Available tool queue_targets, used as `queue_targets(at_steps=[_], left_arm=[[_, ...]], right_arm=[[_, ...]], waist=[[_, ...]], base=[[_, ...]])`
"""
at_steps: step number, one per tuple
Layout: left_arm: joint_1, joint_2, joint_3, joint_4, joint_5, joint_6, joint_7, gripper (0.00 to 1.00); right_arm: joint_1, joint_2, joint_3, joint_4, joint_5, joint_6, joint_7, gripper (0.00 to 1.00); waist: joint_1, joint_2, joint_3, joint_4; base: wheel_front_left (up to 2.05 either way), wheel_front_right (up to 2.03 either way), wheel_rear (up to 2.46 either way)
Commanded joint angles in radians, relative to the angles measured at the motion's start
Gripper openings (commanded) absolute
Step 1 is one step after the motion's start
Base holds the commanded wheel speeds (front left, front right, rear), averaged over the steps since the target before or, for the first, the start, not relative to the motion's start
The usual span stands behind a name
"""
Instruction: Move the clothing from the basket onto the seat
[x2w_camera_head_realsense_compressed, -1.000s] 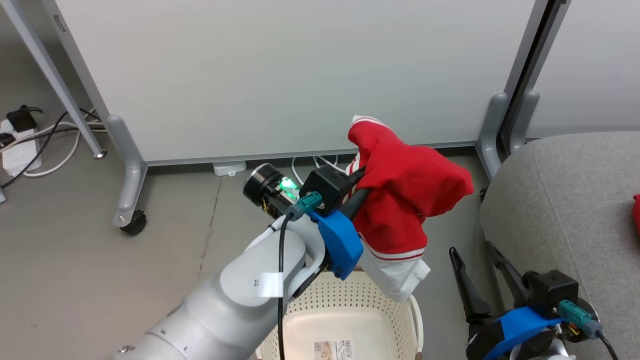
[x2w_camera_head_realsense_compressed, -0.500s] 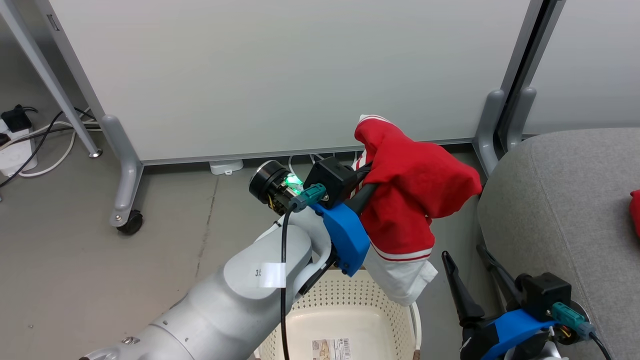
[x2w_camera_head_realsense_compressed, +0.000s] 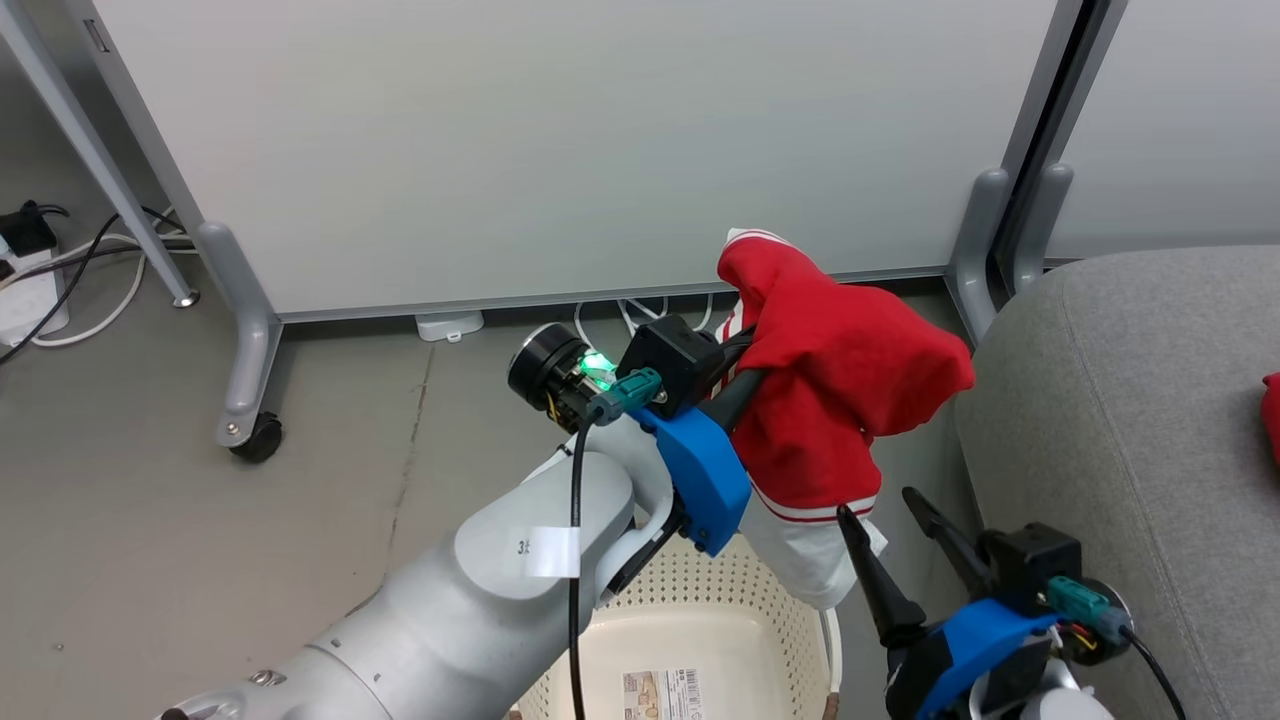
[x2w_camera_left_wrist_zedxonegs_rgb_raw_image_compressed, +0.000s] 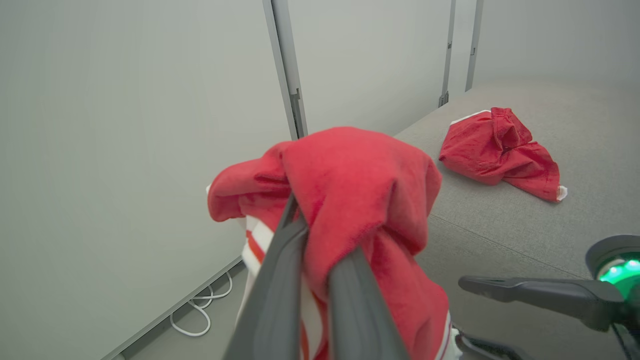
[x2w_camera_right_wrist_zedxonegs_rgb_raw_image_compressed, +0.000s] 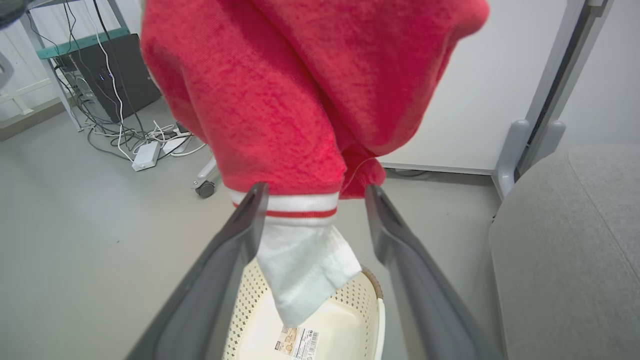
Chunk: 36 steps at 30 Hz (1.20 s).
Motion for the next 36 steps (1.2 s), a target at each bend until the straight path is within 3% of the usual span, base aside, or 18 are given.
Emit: queue_targets(at_steps=[1, 16, 26, 36], left_arm=[[-0.021, -0.001, -0.004, -0.004, -0.006, 0.003, -0.003, 0.00], [-0.021, 0.000, -0.020, -0.041, -0.018, 0.002, -0.003, 0.00], [-0.026, 0.000, -0.028, -0.061, -0.023, 0.002, -0.003, 0.00], [-0.012, -0.001, -0.038, -0.063, -0.031, -0.005, -0.003, 0.00]], right_arm=[[-0.029, -0.016, 0.009, 0.017, 0.014, 0.000, 0.005, 1.00], [-0.222, -0.087, 0.151, 0.230, 0.197, 0.000, 0.000, 1.00], [-0.292, -0.174, 0.336, 0.234, 0.406, 0.000, -0.022, 1.00], [-0.339, -0.221, 0.467, 0.236, 0.497, 0.000, -0.076, 1.00]], waist=[[0.0000, -0.0001, 0.003, 0.001], [0.0000, -0.0001, 0.011, 0.016], [0.0000, -0.0001, 0.011, 0.022], [0.0000, -0.0001, 0.004, 0.024]], base=[[0.00, 0.00, 0.00], [0.00, 0.00, 0.00], [0.00, 0.00, 0.00], [0.00, 0.00, 0.00]])
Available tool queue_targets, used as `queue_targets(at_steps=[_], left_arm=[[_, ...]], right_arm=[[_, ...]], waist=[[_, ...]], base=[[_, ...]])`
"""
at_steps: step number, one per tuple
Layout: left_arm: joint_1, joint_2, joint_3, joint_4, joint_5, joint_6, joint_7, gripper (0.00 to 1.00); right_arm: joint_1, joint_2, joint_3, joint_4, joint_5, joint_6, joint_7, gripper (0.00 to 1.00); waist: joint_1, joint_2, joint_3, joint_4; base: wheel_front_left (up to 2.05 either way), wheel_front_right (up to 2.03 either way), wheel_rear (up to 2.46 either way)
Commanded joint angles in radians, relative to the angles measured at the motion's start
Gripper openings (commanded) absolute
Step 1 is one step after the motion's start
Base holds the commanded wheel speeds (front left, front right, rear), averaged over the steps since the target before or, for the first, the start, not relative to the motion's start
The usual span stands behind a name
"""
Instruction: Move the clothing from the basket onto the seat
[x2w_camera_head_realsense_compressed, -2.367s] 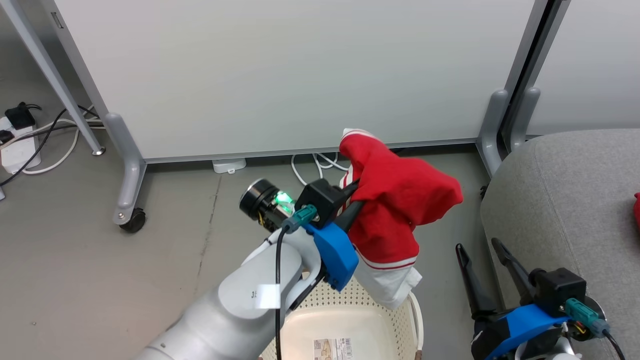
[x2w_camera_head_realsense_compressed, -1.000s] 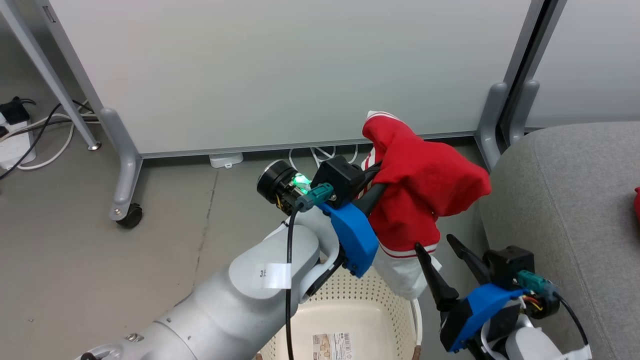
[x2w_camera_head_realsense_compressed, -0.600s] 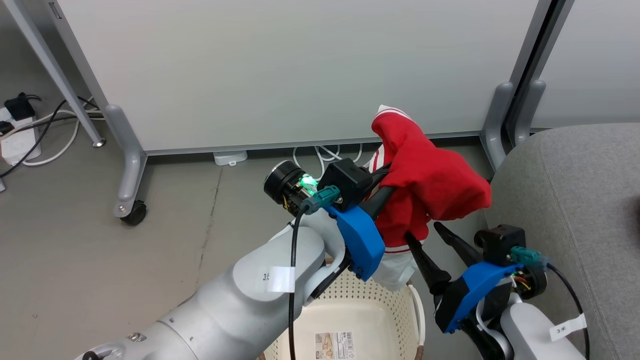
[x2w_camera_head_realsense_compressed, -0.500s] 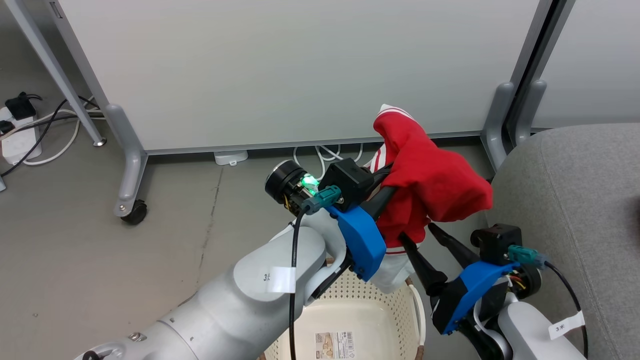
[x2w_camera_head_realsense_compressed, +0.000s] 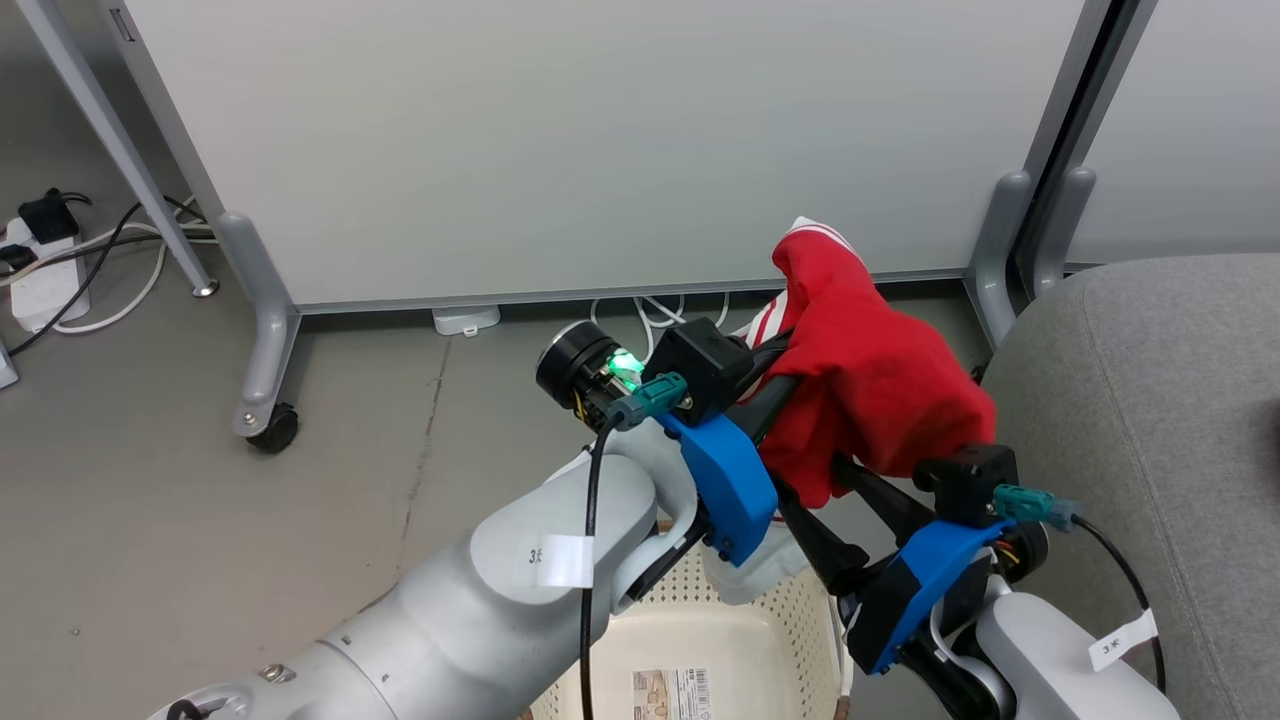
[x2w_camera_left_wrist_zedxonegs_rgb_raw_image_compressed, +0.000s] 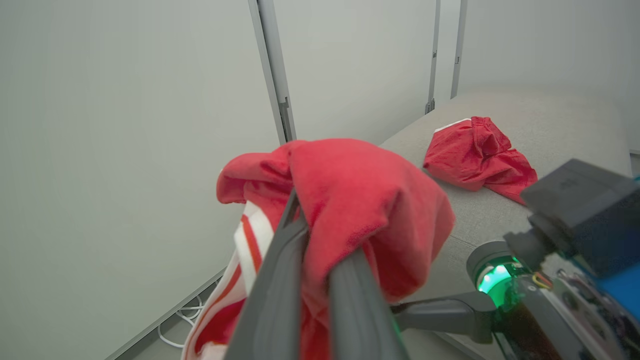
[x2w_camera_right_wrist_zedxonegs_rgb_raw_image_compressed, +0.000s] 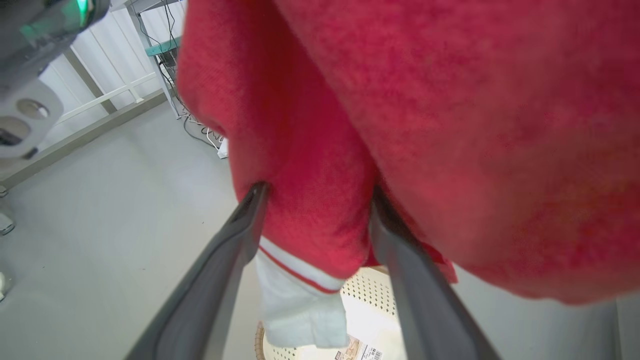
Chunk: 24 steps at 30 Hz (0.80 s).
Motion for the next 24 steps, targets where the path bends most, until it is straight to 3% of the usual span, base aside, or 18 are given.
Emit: queue_targets(at_steps=[1, 14, 15, 16, 18, 24], left_arm=[[0.003, -0.001, -0.004, -0.001, -0.006, -0.005, -0.003, 0.00], [0.014, -0.001, -0.011, -0.006, -0.025, -0.008, -0.003, 0.00], [0.015, -0.001, -0.012, -0.004, -0.026, -0.007, -0.003, 0.00], [0.015, -0.001, -0.012, -0.004, -0.026, -0.007, -0.003, 0.00], [0.016, -0.001, -0.012, 0.000, -0.030, -0.008, -0.003, 0.00], [0.018, -0.001, -0.013, 0.010, -0.037, -0.007, -0.003, 0.00]], right_arm=[[-0.024, -0.011, 0.018, 0.003, 0.010, 0.000, -0.011, 1.00], [-0.112, 0.002, 0.109, 0.047, 0.055, 0.000, -0.075, 1.00], [-0.118, 0.003, 0.107, 0.058, 0.051, 0.000, -0.078, 0.80], [-0.118, 0.003, 0.107, 0.058, 0.051, 0.000, -0.078, 0.80], [-0.128, 0.011, 0.095, 0.078, 0.037, 0.000, -0.091, 0.00], [-0.142, 0.034, 0.064, 0.144, -0.013, 0.000, -0.105, 0.00]], waist=[[-0.0001, 0.0000, -0.002, 0.000], [-0.0001, 0.0000, -0.008, -0.003], [-0.0001, 0.0000, -0.008, -0.004], [-0.0001, 0.0000, -0.008, -0.004], [-0.0001, 0.0000, -0.010, -0.005], [-0.0001, 0.0000, -0.011, -0.009]], base=[[0.00, 0.00, 0.00], [0.00, 0.00, 0.00], [0.00, 0.00, 0.00], [0.00, 0.00, 0.00], [0.00, 0.00, 0.00], [0.00, 0.00, 0.00]])
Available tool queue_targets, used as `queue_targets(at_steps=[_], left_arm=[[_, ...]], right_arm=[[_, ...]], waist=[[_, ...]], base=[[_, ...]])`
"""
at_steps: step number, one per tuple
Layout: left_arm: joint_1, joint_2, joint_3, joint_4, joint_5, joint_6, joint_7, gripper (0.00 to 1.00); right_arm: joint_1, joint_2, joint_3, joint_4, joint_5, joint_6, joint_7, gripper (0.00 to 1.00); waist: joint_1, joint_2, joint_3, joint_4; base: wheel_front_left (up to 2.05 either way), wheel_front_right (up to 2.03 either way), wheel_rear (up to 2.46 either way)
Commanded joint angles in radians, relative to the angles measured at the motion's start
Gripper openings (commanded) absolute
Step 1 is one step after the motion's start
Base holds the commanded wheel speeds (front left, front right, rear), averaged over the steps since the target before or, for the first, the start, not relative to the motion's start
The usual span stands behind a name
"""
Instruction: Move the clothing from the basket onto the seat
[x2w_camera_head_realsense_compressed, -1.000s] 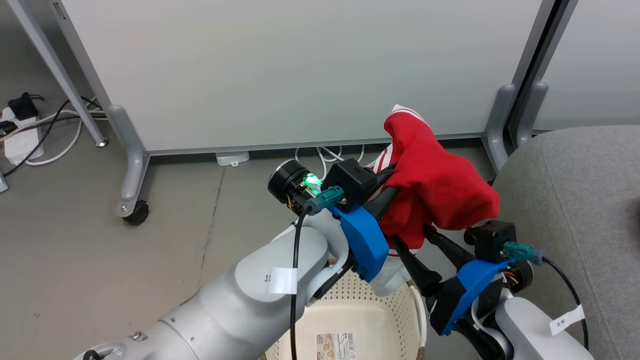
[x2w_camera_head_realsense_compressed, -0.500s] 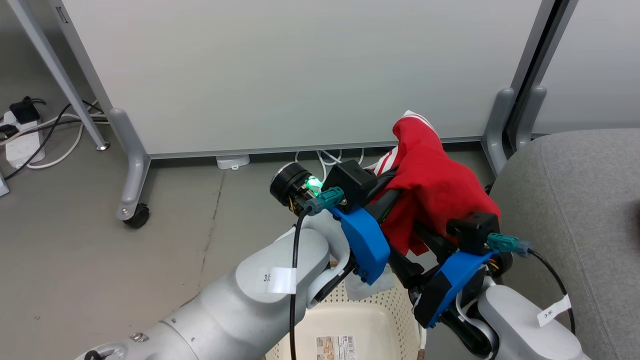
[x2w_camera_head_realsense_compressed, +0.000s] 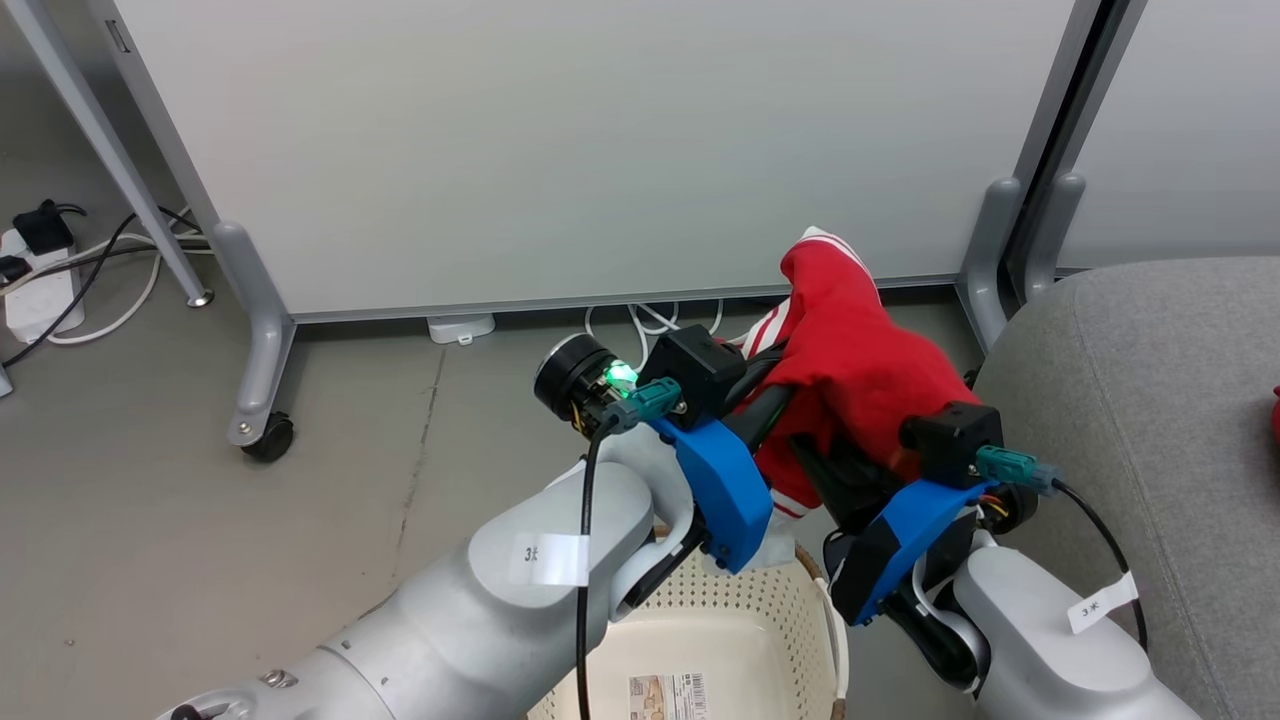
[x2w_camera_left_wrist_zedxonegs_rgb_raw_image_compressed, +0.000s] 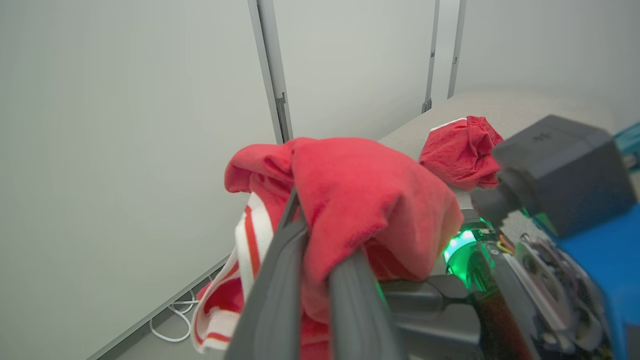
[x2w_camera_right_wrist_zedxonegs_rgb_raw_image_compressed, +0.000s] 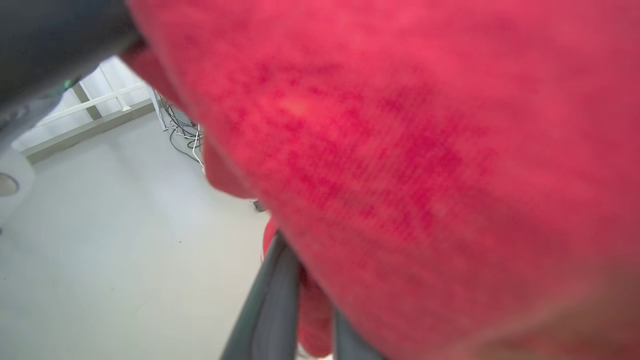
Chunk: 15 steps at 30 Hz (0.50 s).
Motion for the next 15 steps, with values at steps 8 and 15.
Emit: queue_targets(at_steps=[8, 15], left_arm=[[0.009, -0.001, 0.000, 0.020, -0.009, -0.001, -0.003, 0.00], [0.009, 0.000, -0.001, 0.032, -0.019, -0.003, -0.003, 0.00]], right_arm=[[-0.007, 0.017, -0.014, 0.021, -0.030, 0.000, 0.000, 0.00], [0.000, 0.016, -0.019, 0.020, -0.036, 0.000, 0.004, 0.00]], waist=[[0.0000, 0.0000, 0.003, -0.008], [0.0000, 0.0000, 0.002, -0.014]], base=[[0.00, 0.00, 0.00], [0.00, 0.00, 0.00]])
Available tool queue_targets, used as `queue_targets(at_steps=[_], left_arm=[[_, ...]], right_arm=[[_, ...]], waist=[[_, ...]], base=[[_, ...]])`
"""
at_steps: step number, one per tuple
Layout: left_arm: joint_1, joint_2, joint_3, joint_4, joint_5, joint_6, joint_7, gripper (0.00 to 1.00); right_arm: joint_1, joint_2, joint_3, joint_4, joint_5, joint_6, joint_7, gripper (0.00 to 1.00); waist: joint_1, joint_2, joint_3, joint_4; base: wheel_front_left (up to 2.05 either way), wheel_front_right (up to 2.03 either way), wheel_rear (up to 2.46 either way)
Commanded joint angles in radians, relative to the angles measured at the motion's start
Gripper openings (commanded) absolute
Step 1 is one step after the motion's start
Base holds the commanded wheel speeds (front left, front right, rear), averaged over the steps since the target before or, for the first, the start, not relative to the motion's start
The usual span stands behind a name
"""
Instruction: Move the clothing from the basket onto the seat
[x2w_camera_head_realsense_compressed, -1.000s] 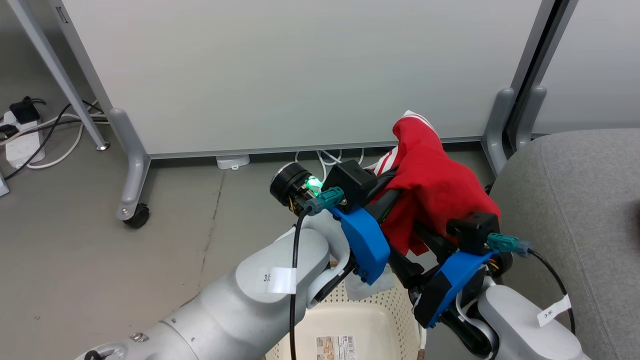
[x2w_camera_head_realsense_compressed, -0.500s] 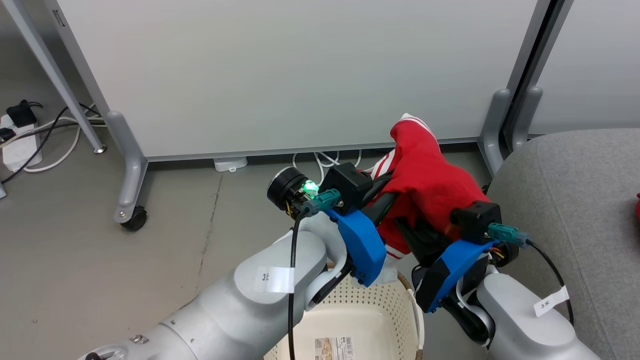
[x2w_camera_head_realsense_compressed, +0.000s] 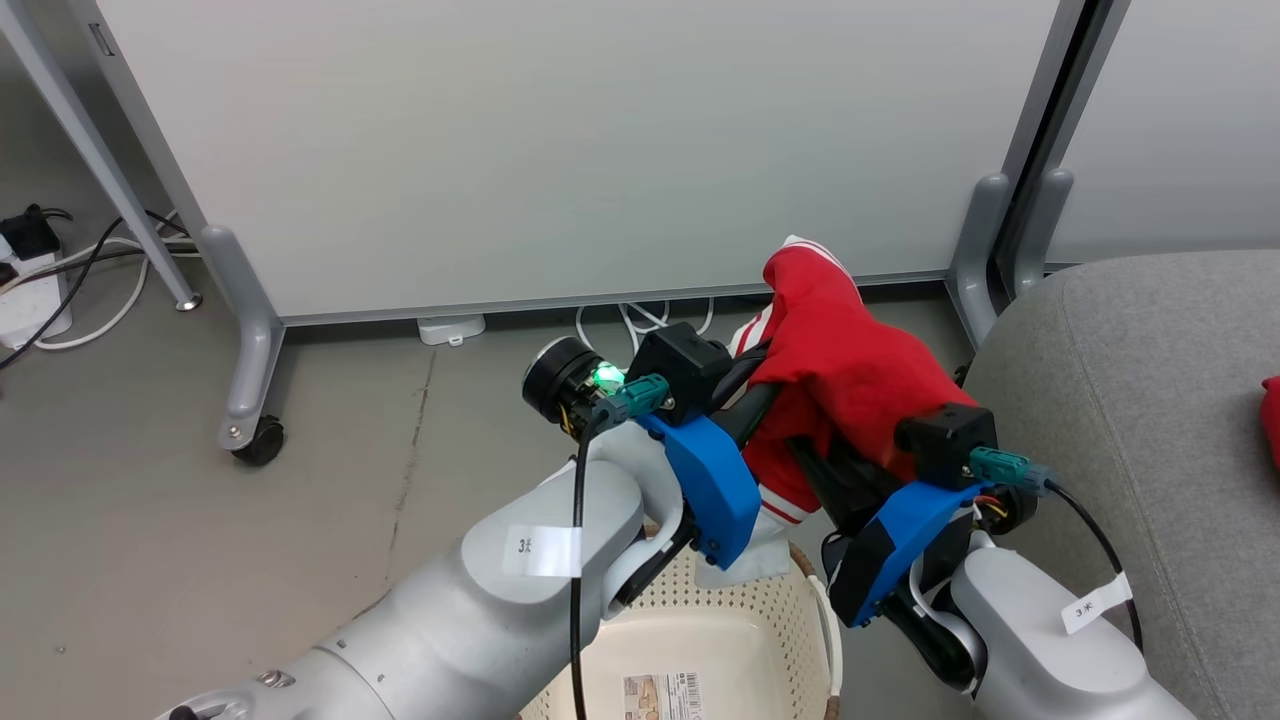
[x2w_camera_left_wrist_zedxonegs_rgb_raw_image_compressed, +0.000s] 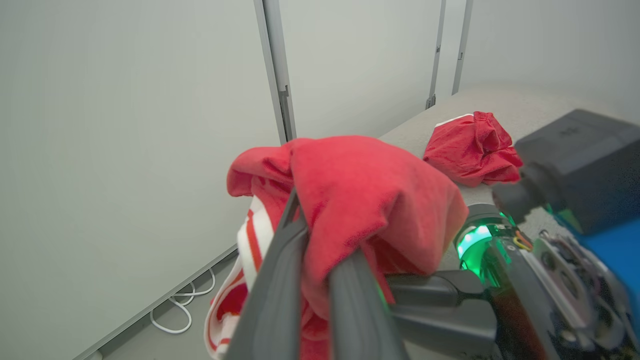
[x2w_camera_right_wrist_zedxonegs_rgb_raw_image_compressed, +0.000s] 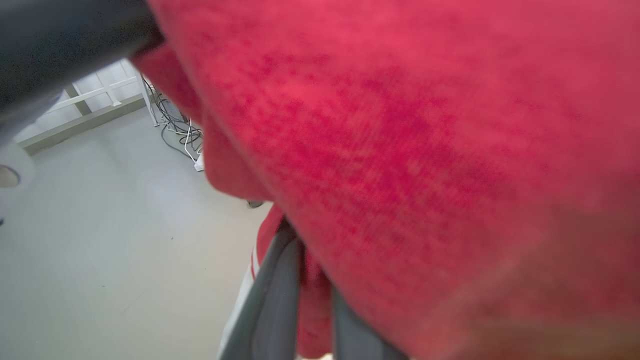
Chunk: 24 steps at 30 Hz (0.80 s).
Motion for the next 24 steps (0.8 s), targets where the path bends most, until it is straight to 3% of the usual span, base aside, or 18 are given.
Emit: queue_targets(at_steps=[1, 11, 12, 13, 14, 15, 24], left_arm=[[0.009, 0.000, 0.000, 0.003, -0.004, -0.002, -0.003, 0.00], [0.015, 0.000, 0.000, 0.013, -0.007, 0.004, -0.003, 0.00], [0.015, 0.000, 0.000, 0.014, -0.006, 0.006, -0.003, 0.08], [0.016, 0.000, 0.001, 0.016, -0.005, 0.008, -0.003, 0.37], [0.019, 0.000, 0.003, 0.017, -0.002, 0.010, -0.003, 0.74], [0.022, 0.000, 0.005, 0.019, 0.002, 0.013, -0.003, 1.00], [0.091, 0.000, 0.081, 0.031, 0.071, 0.036, -0.003, 1.00]], right_arm=[[0.003, 0.001, -0.005, 0.000, -0.003, 0.000, 0.001, 0.00], [0.010, 0.002, -0.011, -0.008, -0.019, 0.000, 0.008, 0.00], [0.011, 0.002, -0.012, -0.009, -0.021, 0.000, 0.006, 0.00], [0.011, 0.001, -0.013, -0.010, -0.023, 0.000, 0.005, 0.00], [0.011, 0.000, -0.014, -0.011, -0.028, 0.000, 0.005, 0.00], [0.012, 0.000, -0.015, -0.011, -0.032, 0.000, 0.004, 0.00], [0.028, -0.018, -0.050, -0.025, -0.070, 0.000, 0.001, 0.00]], waist=[[0.0000, 0.0000, 0.000, 0.000], [0.0000, 0.0000, 0.001, -0.003], [0.0000, 0.0000, 0.001, -0.003], [0.0000, 0.0000, 0.001, -0.003], [0.0000, 0.0000, 0.001, -0.003], [0.0000, 0.0000, 0.001, -0.003], [0.0000, 0.0000, 0.014, -0.005]], base=[[0.00, 0.00, 0.00], [0.00, 0.00, 0.00], [0.00, 0.00, 0.00], [0.00, 0.00, 0.00], [0.00, 0.00, 0.00], [0.00, 0.00, 0.00], [0.00, 0.00, 0.00]])
